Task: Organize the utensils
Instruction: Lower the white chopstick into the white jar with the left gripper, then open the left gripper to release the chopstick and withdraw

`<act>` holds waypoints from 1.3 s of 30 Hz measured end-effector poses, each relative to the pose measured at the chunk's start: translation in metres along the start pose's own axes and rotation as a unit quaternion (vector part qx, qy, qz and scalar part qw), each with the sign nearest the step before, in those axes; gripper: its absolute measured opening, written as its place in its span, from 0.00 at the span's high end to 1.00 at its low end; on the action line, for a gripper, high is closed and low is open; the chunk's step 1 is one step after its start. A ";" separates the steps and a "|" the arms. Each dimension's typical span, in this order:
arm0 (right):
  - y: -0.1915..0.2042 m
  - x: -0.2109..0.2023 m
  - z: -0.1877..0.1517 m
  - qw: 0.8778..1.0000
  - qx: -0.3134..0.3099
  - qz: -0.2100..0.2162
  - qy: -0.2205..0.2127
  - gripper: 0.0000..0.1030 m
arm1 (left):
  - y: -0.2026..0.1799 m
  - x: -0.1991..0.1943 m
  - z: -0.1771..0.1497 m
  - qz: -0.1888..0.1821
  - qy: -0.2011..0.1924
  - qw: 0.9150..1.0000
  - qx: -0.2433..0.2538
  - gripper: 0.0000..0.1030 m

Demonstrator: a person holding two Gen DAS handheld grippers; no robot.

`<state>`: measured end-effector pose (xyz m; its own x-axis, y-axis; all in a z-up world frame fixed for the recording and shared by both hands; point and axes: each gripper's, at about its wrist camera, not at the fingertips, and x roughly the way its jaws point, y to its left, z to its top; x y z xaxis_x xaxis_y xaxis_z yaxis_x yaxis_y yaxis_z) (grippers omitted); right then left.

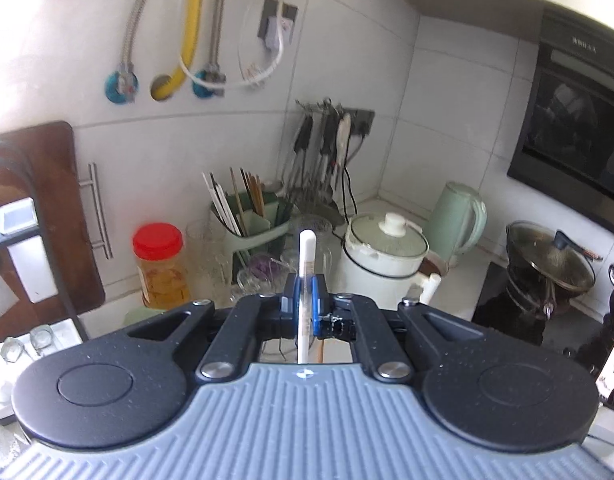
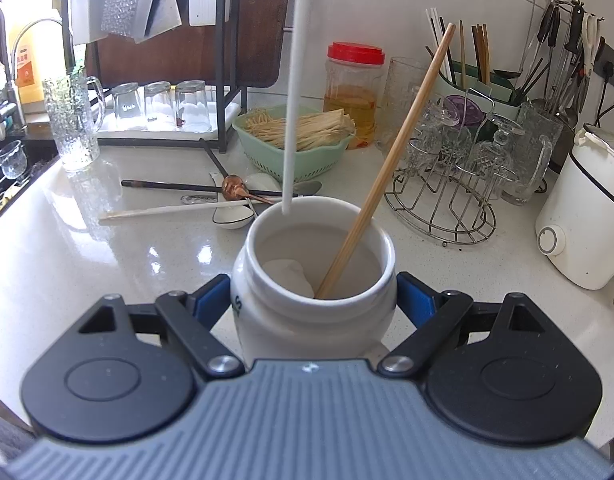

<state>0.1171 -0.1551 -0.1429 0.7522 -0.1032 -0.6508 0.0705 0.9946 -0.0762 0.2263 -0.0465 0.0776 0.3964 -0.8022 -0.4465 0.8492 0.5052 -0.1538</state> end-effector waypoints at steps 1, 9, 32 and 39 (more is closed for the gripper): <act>0.000 0.000 0.000 1.000 -0.001 0.000 -0.001 0.12 | 0.000 0.006 -0.003 -0.001 0.005 1.000 0.004 0.94; 0.001 0.000 -0.002 1.000 -0.001 -0.002 -0.006 0.12 | 0.001 0.044 -0.037 -0.005 0.053 0.999 0.011 0.94; 0.002 0.004 0.000 1.000 0.006 -0.011 -0.009 0.12 | 0.011 0.068 -0.063 0.007 0.096 0.995 -0.006 0.93; -0.007 0.003 0.000 1.000 -0.009 0.008 -0.010 0.12 | 0.011 0.067 -0.065 0.027 0.093 0.995 -0.037 0.63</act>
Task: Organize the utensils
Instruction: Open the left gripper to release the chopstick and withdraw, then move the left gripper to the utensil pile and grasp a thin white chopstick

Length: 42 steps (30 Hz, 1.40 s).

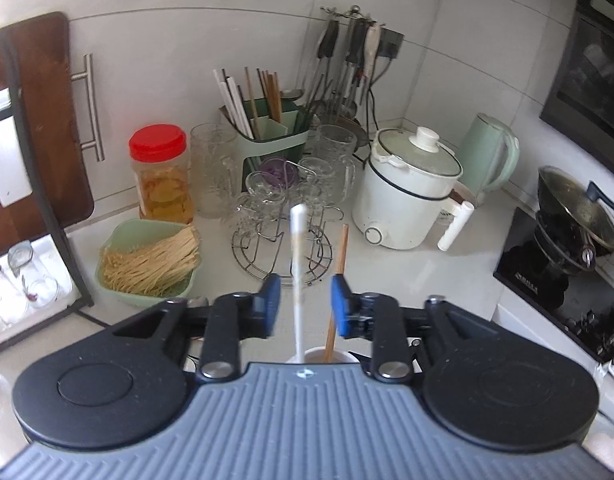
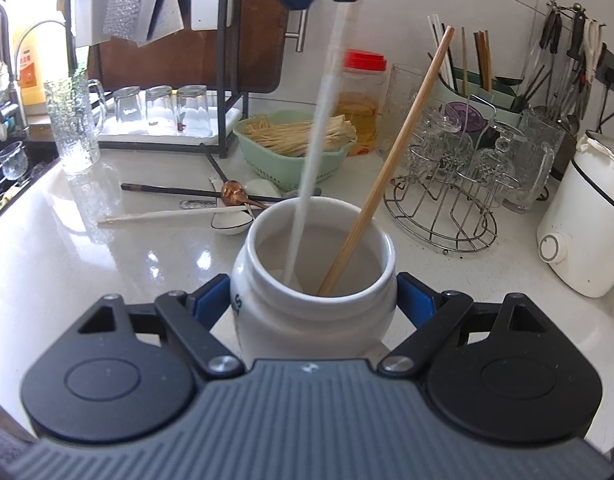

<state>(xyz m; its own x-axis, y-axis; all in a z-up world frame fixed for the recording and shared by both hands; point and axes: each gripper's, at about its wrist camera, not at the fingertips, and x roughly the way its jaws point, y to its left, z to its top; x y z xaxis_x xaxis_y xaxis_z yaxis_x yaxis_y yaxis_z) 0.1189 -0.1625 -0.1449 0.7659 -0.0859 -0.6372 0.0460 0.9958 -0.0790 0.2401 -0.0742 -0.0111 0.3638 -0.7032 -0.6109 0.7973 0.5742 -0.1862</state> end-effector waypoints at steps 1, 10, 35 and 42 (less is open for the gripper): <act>-0.002 0.000 -0.001 1.000 -0.002 0.001 0.000 0.12 | -0.001 0.000 -0.001 0.002 -0.001 1.000 -0.004 0.61; -0.022 -0.004 -0.007 1.000 -0.012 0.021 -0.001 0.12 | -0.014 0.000 -0.010 0.038 0.005 0.999 -0.031 0.58; -0.031 -0.008 -0.016 0.998 -0.038 0.049 -0.028 0.12 | -0.019 -0.011 -0.087 0.172 0.059 0.973 -0.143 0.58; -0.032 -0.008 -0.018 0.997 -0.042 0.052 -0.034 0.12 | -0.022 -0.008 -0.116 0.191 0.072 0.963 -0.176 0.58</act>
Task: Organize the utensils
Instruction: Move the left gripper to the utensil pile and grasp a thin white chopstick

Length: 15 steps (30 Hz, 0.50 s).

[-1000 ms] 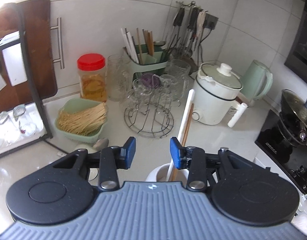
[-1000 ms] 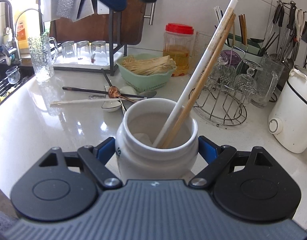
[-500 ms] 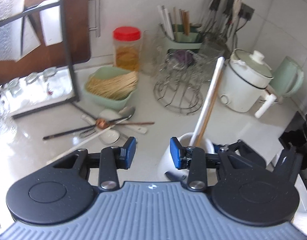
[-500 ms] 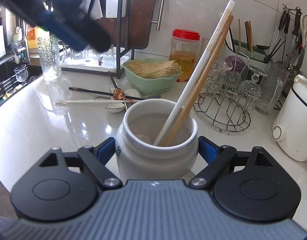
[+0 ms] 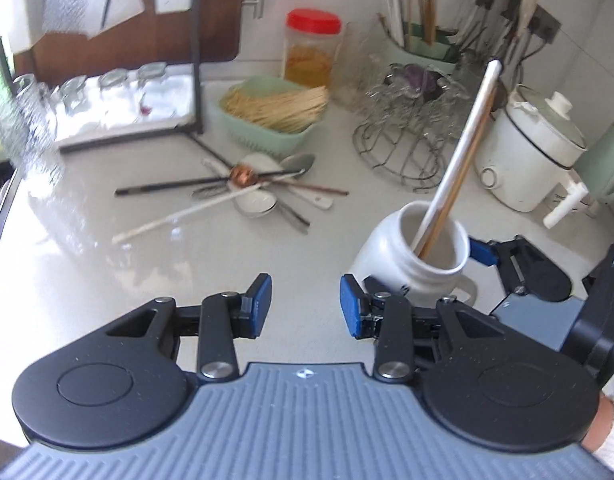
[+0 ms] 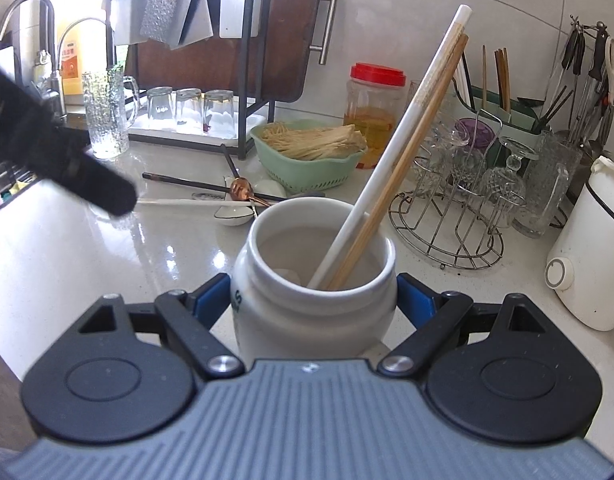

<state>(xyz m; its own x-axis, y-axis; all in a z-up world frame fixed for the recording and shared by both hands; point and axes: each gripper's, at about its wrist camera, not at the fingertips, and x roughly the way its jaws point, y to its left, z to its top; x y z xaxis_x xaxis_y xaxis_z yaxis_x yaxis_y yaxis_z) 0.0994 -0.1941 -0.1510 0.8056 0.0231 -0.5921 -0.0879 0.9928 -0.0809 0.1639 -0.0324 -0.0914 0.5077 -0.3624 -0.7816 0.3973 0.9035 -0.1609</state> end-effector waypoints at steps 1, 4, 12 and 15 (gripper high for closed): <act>0.000 0.000 0.000 1.000 0.000 0.000 -0.001 0.12 | 0.001 0.001 -0.002 0.004 0.000 1.000 -0.001 0.58; -0.001 0.000 -0.001 1.000 0.002 0.000 -0.004 0.12 | 0.009 0.000 -0.005 0.012 0.000 1.000 -0.006 0.58; 0.002 0.001 0.001 1.000 0.011 -0.008 0.002 0.12 | 0.031 0.013 -0.007 0.018 0.023 1.000 -0.005 0.58; 0.003 0.002 0.002 1.000 0.014 -0.014 0.005 0.12 | 0.037 0.022 -0.004 0.014 0.031 0.999 0.003 0.58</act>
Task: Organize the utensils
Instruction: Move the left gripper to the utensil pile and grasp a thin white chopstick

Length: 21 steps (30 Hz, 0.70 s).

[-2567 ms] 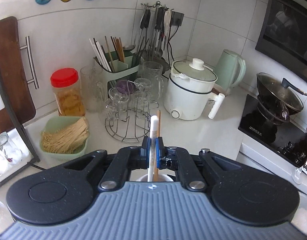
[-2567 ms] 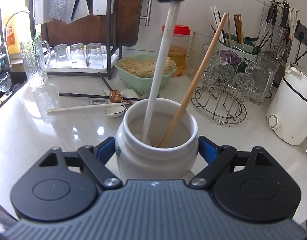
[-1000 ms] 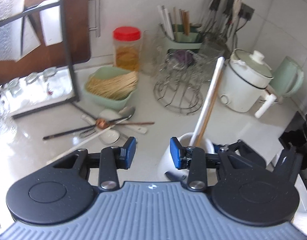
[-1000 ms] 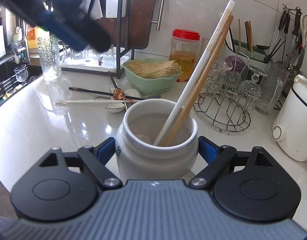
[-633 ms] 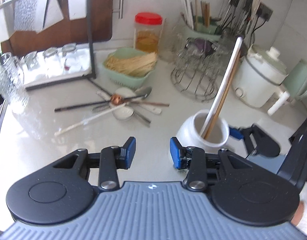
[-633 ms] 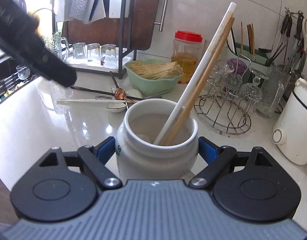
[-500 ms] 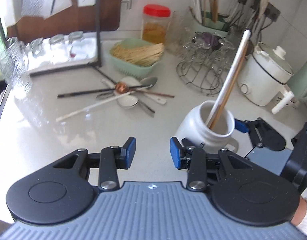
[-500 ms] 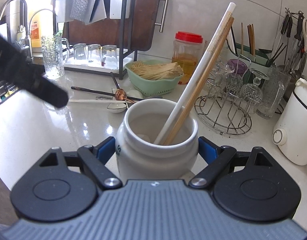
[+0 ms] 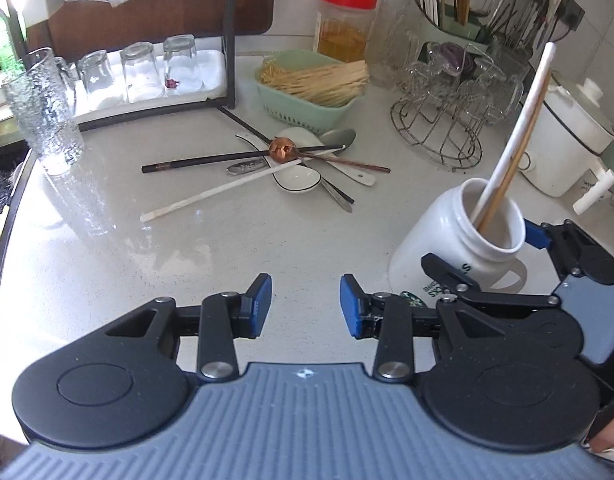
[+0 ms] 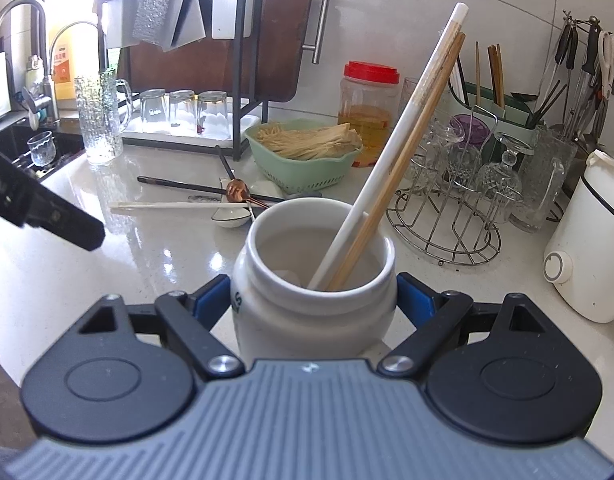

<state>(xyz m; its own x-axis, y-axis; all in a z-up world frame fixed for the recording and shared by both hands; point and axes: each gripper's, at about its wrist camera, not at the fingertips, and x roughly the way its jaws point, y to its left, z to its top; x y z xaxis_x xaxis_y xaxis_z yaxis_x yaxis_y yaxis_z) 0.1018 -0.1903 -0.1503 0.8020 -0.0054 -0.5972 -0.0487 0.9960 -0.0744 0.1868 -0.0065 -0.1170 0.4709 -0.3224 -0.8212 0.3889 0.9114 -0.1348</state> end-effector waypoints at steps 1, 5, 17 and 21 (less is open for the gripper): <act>0.001 0.000 0.000 1.000 0.002 -0.002 0.002 0.12 | 0.002 0.003 0.002 -0.001 0.002 1.000 0.004 0.58; 0.005 0.001 0.002 1.000 0.010 -0.014 0.006 0.12 | 0.011 0.017 0.016 -0.003 0.011 1.000 0.015 0.58; 0.017 0.004 0.006 0.998 0.040 -0.053 0.013 0.12 | 0.047 0.051 0.057 -0.026 0.019 0.999 0.043 0.52; 0.018 0.006 0.008 0.997 0.048 -0.061 0.017 0.12 | 0.057 0.068 0.070 -0.025 0.025 0.997 0.062 0.50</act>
<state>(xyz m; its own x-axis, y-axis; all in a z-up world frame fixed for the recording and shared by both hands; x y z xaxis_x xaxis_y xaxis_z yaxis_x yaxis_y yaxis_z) 0.1107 -0.1715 -0.1490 0.7779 -0.1288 -0.6151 0.1072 0.9916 -0.0722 0.2962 0.0056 -0.1413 0.4100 -0.3514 -0.8416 0.5069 0.8550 -0.1100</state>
